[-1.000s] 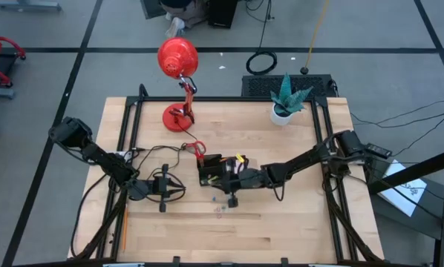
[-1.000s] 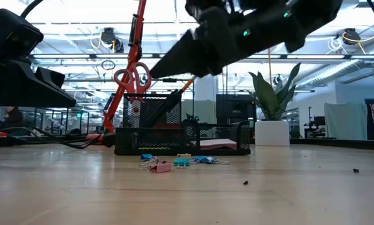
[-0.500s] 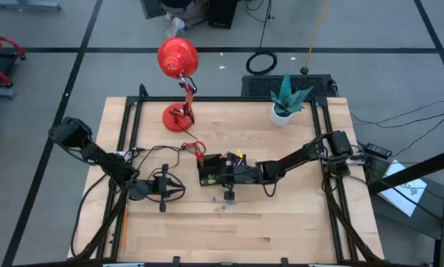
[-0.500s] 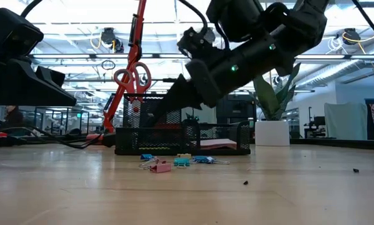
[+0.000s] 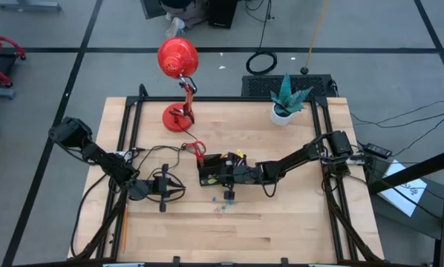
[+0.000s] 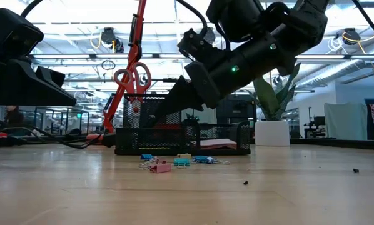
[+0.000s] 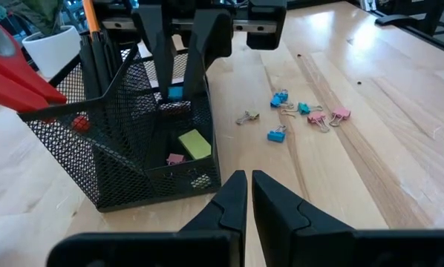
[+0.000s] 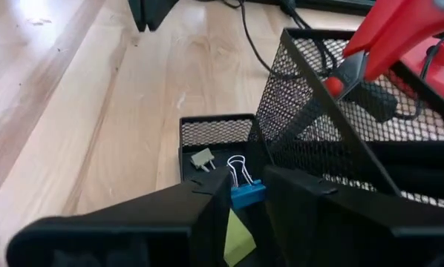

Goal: Pick and place office supplies into organizer
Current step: Put the blue binder clip into the black desk organizer

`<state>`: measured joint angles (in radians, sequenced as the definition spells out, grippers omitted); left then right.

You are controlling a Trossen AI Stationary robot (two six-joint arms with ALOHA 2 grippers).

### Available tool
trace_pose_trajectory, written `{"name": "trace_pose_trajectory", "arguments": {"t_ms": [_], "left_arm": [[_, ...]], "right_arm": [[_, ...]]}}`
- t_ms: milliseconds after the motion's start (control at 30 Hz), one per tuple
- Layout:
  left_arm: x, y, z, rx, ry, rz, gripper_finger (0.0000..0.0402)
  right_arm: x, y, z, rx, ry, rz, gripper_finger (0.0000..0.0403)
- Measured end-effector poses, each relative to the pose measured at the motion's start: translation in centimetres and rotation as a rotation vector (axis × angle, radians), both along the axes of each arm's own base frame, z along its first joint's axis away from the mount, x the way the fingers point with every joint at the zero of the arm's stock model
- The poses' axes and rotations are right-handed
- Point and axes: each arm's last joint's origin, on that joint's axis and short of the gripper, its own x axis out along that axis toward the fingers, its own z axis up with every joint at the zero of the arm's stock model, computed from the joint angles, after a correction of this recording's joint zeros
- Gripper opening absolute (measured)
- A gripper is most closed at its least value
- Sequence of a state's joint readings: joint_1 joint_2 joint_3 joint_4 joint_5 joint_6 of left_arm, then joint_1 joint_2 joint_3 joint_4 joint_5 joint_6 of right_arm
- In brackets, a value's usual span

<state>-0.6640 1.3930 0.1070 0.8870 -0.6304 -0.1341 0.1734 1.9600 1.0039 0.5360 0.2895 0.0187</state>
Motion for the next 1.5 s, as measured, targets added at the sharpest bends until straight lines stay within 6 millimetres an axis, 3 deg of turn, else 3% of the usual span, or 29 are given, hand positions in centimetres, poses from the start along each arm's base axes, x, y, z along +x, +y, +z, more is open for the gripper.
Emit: {"name": "trace_pose_trajectory", "arguments": {"t_ms": [367,533,867,1000,1133,1233,1500], "left_arm": [[0.0,0.0,0.0,-0.003,0.0,0.001,0.0031],[0.0,0.0,0.0,-0.002,0.0,0.0,0.0031],[0.0,0.0,0.0,-0.014,0.001,0.004,0.0031],[0.0,0.0,0.0,-0.021,0.001,0.006,0.0031],[0.0,0.0,0.0,-0.023,0.001,0.007,0.0031],[0.0,0.0,0.0,-0.026,0.001,0.008,0.0031],[0.0,0.0,0.0,-0.027,0.001,0.009,0.0031]], "right_arm": [[-0.1,0.0,-0.1,0.033,0.007,-0.021,0.0151],[0.1,0.2,0.3,0.009,-0.033,0.001,0.0161],[-0.9,2.3,5.3,-0.051,-0.172,0.098,0.0134],[-2.0,3.9,7.5,-0.062,-0.207,0.154,0.0097],[-3.3,5.5,8.4,-0.057,-0.163,0.204,0.0041],[-4.1,6.8,7.8,-0.044,-0.084,0.235,0.0007],[-4.6,8.9,2.7,0.088,0.045,0.208,0.0017]]}}
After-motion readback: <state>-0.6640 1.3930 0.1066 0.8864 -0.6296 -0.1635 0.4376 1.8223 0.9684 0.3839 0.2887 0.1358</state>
